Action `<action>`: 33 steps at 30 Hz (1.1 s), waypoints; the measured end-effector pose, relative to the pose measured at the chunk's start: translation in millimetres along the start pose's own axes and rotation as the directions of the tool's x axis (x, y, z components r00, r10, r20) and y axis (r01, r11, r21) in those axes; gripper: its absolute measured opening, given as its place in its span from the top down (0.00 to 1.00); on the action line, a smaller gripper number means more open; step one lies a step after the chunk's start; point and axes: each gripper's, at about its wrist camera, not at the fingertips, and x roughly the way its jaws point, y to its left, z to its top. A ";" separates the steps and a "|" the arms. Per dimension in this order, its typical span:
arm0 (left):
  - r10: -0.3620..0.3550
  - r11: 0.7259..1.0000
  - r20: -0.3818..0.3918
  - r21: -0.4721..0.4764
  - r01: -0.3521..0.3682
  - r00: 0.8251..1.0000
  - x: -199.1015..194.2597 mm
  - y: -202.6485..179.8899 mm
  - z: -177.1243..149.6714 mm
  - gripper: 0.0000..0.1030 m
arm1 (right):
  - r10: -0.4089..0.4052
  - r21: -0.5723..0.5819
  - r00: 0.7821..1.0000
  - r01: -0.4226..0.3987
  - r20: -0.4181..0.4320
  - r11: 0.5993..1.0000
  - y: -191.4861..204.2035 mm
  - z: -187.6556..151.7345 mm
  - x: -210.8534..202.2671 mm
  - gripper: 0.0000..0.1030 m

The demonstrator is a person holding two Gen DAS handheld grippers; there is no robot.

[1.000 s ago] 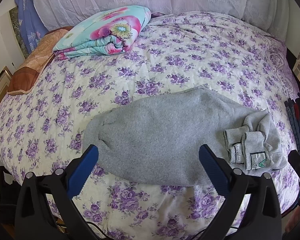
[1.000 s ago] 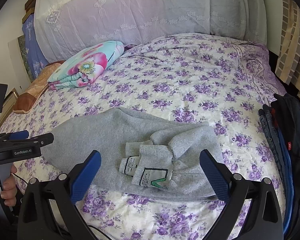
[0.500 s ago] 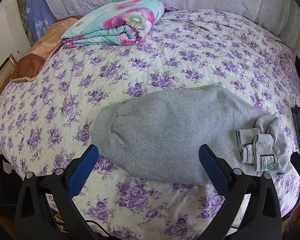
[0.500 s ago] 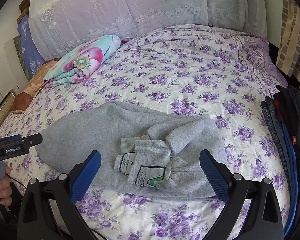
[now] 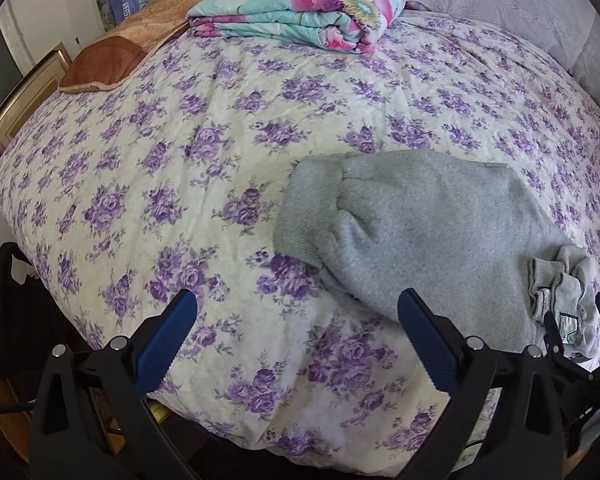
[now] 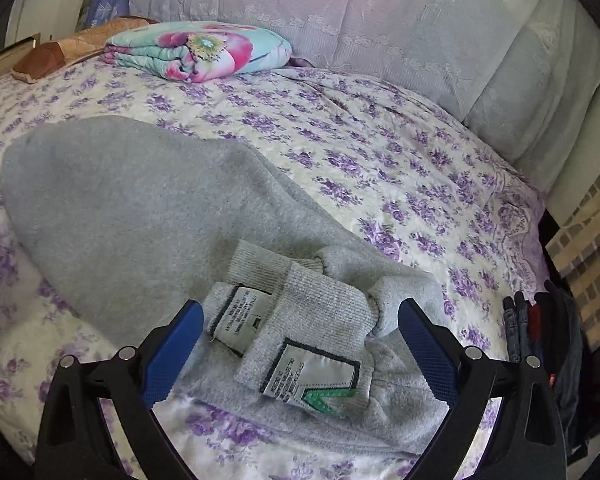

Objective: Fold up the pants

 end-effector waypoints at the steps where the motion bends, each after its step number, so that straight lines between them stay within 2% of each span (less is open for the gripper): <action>1: 0.008 1.000 -0.002 0.000 -0.008 1.000 -0.4 2.3 -1.7 0.04 | 0.005 0.013 1.000 -0.004 -0.017 1.000 0.5 0.2 6.4 0.05; 5: 0.037 0.999 -0.012 0.011 -0.036 0.999 -1.3 5.9 -6.1 0.04 | 0.041 0.037 0.999 -0.040 -0.029 0.999 8.0 -4.6 16.7 0.07; 8: 0.051 0.998 -0.024 0.024 -0.050 0.998 -0.6 5.6 -8.1 0.04 | 0.005 -0.016 0.999 -0.005 -0.032 1.000 22.2 -11.1 26.3 0.08; 12: 0.062 0.997 -0.033 0.051 -0.060 0.998 0.8 1.1 -9.8 0.04 | 0.032 0.050 0.999 -0.031 -0.015 0.998 14.2 -19.7 34.8 0.14; 15: 0.063 0.996 -0.043 0.064 -0.060 0.997 2.9 -3.8 -10.0 0.04 | 0.032 0.055 0.999 -0.031 -0.012 0.998 9.6 -19.3 37.1 0.27; 17: 0.063 0.995 -0.046 0.077 -0.060 0.997 3.6 -8.9 -10.2 0.04 | 0.033 0.072 0.999 -0.033 -0.005 0.997 3.0 -20.5 38.3 0.53; 19: 0.057 0.995 -0.044 0.089 -0.053 0.997 3.2 -14.4 -9.9 0.04 | 0.038 0.114 0.999 -0.037 -0.007 0.993 -10.4 -21.8 38.7 0.68; 22: 0.047 0.994 -0.040 0.105 -0.043 0.998 2.8 -24.8 -8.4 0.04 | 0.105 0.153 0.994 -0.105 0.003 0.983 -28.2 -20.9 34.9 0.78; 24: 0.038 0.993 -0.036 0.114 -0.033 0.999 2.3 -32.0 -8.2 0.04 | 0.129 0.185 0.991 -0.132 0.025 0.974 -40.0 -18.0 26.8 0.82; 26: 0.026 0.993 -0.032 0.118 -0.022 0.999 2.1 -38.0 -8.5 0.04 | 0.148 0.255 0.988 -0.156 0.050 0.954 -58.2 -16.0 16.2 0.84; 29: 0.011 0.993 -0.027 0.117 -0.008 1.000 1.4 -46.2 -7.7 0.04 | 0.157 0.396 0.983 -0.183 0.098 0.900 -100.6 -18.4 -1.8 0.84; 33: -0.008 0.993 -0.020 0.118 0.010 1.000 0.7 -58.9 -7.5 0.04 | 0.099 0.598 0.987 -0.157 0.129 0.786 -177.4 -38.7 -19.6 0.85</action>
